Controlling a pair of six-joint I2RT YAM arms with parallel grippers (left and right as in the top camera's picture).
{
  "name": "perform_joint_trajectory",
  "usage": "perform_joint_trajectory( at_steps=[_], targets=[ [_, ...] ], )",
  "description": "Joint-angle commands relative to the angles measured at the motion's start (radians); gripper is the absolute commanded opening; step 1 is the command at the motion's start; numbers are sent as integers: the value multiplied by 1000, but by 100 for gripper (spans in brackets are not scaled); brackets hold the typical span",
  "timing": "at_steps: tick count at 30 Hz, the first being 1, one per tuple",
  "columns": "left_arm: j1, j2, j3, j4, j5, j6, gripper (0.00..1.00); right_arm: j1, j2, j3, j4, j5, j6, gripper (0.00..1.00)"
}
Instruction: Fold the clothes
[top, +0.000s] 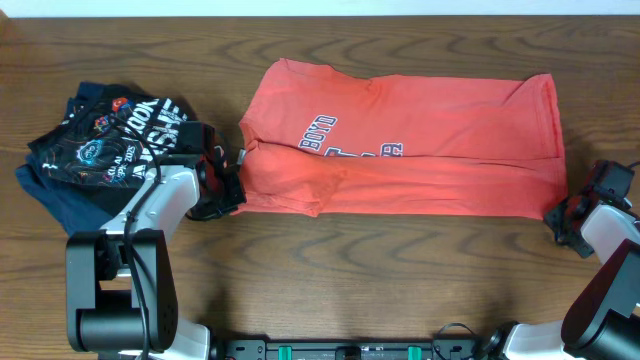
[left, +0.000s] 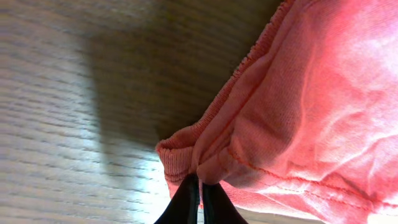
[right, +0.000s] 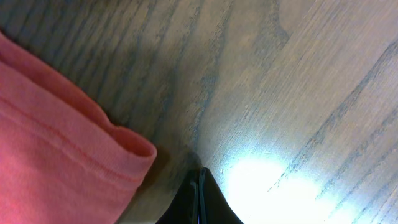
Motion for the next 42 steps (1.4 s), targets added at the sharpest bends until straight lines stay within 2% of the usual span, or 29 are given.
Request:
perform_joint_trajectory(
  at_steps=[1,7,13,18,21,27,35,39,42],
  targets=[
    [3,-18,-19,-11,-103,-16,6,-9,18,-30,-8,-17,13,1],
    [3,-18,-19,-38,-109,-16,6,-9,18,-29,0,-80,-7,1],
    [3,-18,-19,-126,-109,-16,6,-8,-11,14,-40,-347,-162,3],
    [3,-18,-19,-135,-109,-16,6,-8,-84,51,-83,-583,-273,6],
    [3,-18,-19,-135,-109,-16,6,-7,-125,55,-72,-634,-277,8],
    [3,-18,-19,-135,-109,-16,6,-5,-97,55,-21,-558,-277,6],
    [3,-18,-19,-142,-109,-15,6,-5,84,54,51,-527,-277,1],
    [3,-18,-19,-151,-130,-15,6,-5,145,54,47,-437,-275,1],
    [3,-18,-19,-172,-202,-27,6,-8,156,54,16,-312,-217,1]
  ],
)
